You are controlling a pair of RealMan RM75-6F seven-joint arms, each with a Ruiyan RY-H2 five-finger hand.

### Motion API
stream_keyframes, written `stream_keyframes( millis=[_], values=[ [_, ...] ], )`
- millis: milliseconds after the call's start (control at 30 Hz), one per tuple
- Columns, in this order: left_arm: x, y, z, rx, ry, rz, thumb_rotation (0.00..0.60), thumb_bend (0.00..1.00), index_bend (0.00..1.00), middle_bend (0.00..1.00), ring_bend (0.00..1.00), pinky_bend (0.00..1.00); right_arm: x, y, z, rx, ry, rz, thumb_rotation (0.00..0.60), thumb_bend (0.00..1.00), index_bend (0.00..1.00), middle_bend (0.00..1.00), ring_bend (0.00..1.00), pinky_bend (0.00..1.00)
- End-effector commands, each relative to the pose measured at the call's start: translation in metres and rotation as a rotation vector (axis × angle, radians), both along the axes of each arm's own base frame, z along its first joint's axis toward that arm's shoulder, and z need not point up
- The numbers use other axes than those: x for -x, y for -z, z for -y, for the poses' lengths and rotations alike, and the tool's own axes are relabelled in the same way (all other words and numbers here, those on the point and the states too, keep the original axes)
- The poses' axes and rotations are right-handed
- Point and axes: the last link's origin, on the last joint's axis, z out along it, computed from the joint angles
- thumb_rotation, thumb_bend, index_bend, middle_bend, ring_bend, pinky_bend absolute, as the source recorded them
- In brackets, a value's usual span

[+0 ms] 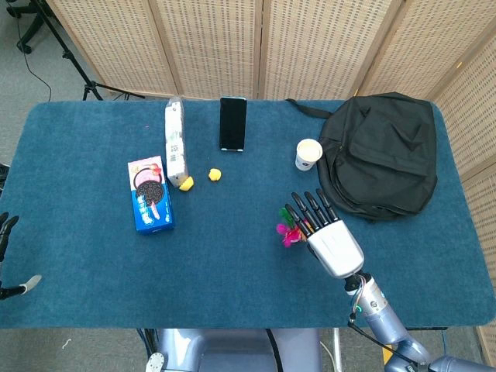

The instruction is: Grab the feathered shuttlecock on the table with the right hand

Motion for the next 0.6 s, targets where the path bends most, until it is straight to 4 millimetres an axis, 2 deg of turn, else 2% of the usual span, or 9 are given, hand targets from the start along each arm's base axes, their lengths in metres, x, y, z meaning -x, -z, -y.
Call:
stream_keyframes(
  millis=[33, 167, 267, 333, 433, 600],
  values=[
    [0.000, 0.000, 0.000, 0.000, 0.000, 0.003, 0.600, 0.00, 0.00, 0.00, 0.00, 0.00, -0.008, -0.010, -0.004, 0.017, -0.021, 0.013, 0.600, 0.17, 0.00, 0.00, 0.00, 0.00],
    [0.000, -0.001, 0.001, 0.000, 0.001, 0.007, 0.600, 0.00, 0.00, 0.00, 0.00, 0.00, -0.010, -0.029, -0.012, 0.053, -0.034, 0.031, 0.600, 0.16, 0.00, 0.00, 0.00, 0.00],
    [0.000, -0.002, 0.002, -0.002, 0.003, 0.009, 0.600, 0.00, 0.00, 0.00, 0.00, 0.00, -0.001, -0.048, -0.018, 0.071, -0.015, 0.051, 0.600, 0.03, 0.00, 0.00, 0.00, 0.00],
    [0.000, -0.003, 0.003, -0.006, 0.005, 0.010, 0.600, 0.00, 0.00, 0.00, 0.00, 0.00, 0.012, -0.060, -0.021, 0.080, 0.010, 0.068, 0.600, 0.00, 0.00, 0.00, 0.00, 0.00],
    [0.000, -0.004, 0.003, -0.025, 0.010, -0.003, 0.600, 0.00, 0.00, 0.00, 0.00, 0.00, 0.044, -0.080, -0.028, 0.106, 0.100, 0.124, 0.600, 0.00, 0.00, 0.00, 0.00, 0.00],
    [-0.003, -0.002, 0.005, -0.056, 0.044, -0.020, 0.600, 0.00, 0.00, 0.00, 0.00, 0.00, 0.097, -0.093, -0.045, 0.053, 0.282, 0.263, 0.600, 0.00, 0.00, 0.00, 0.00, 0.00]
  ],
)
